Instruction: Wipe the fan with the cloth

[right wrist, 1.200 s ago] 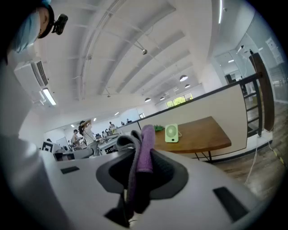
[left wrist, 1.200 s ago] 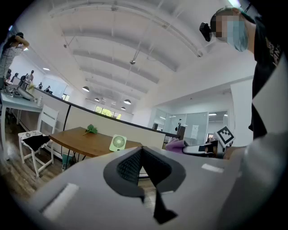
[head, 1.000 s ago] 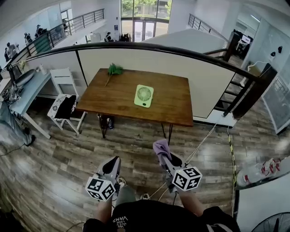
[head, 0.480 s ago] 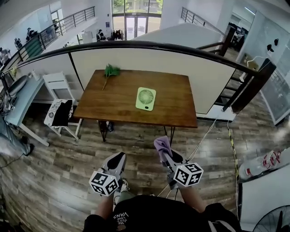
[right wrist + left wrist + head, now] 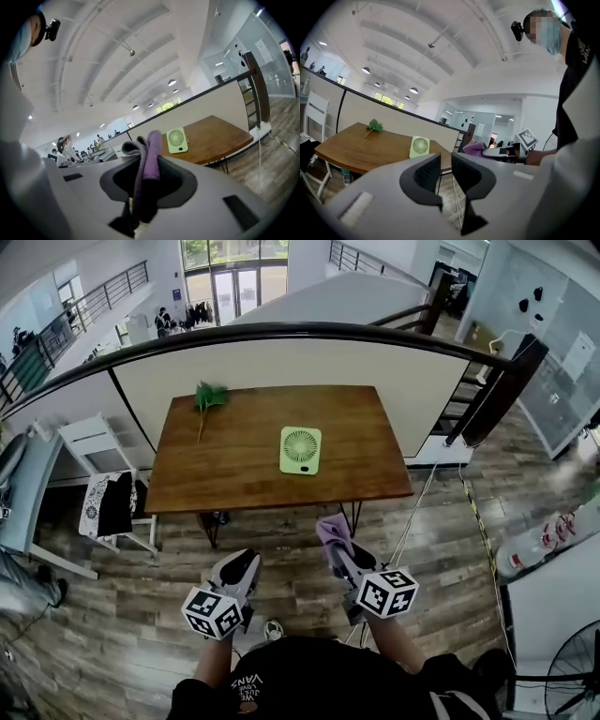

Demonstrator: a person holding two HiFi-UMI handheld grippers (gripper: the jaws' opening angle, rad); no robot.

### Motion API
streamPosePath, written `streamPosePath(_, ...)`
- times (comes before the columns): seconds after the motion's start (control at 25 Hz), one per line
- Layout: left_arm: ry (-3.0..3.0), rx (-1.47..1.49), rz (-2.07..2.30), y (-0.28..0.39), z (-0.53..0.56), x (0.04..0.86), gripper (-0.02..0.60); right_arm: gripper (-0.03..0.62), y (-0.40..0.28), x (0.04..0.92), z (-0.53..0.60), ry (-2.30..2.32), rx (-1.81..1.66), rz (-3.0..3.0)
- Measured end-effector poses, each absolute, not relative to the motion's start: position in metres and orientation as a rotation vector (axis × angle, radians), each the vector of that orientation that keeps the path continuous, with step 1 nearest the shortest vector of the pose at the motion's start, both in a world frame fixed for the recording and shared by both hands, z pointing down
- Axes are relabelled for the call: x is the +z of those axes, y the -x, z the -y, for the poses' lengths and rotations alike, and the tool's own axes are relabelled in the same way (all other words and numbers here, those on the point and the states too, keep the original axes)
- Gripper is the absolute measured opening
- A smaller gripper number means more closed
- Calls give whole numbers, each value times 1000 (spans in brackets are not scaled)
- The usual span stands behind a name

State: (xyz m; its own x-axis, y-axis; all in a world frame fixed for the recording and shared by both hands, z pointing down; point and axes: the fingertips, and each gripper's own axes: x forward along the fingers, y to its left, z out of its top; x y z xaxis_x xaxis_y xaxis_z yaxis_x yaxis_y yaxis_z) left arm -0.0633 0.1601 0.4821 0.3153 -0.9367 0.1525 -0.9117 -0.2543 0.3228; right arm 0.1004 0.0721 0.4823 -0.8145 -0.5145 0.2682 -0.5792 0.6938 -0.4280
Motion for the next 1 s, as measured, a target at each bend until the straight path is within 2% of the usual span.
streamPosePath(0.08, -2254, -82, 1611, 78, -155, 483, 121, 97, -88, 482, -71, -943, 775, 2766)
streamPosePath(0.12, -2265, -75, 1592, 85, -152, 484, 126, 97, -82, 483, -71, -965, 777, 2761)
streamPosePath(0.36, -2319, -66, 1502, 110, -129, 490, 137, 97, -63, 485, -66, -1059, 776, 2725)
streamPosePath(0.56, -2312, -79, 1437, 102, -111, 501, 144, 97, -67, 485, -52, -1099, 765, 2692)
streamPosePath(1.0, -2262, -70, 1528, 111, -31, 504, 146, 97, -57, 498, 37, -1000, 749, 2700)
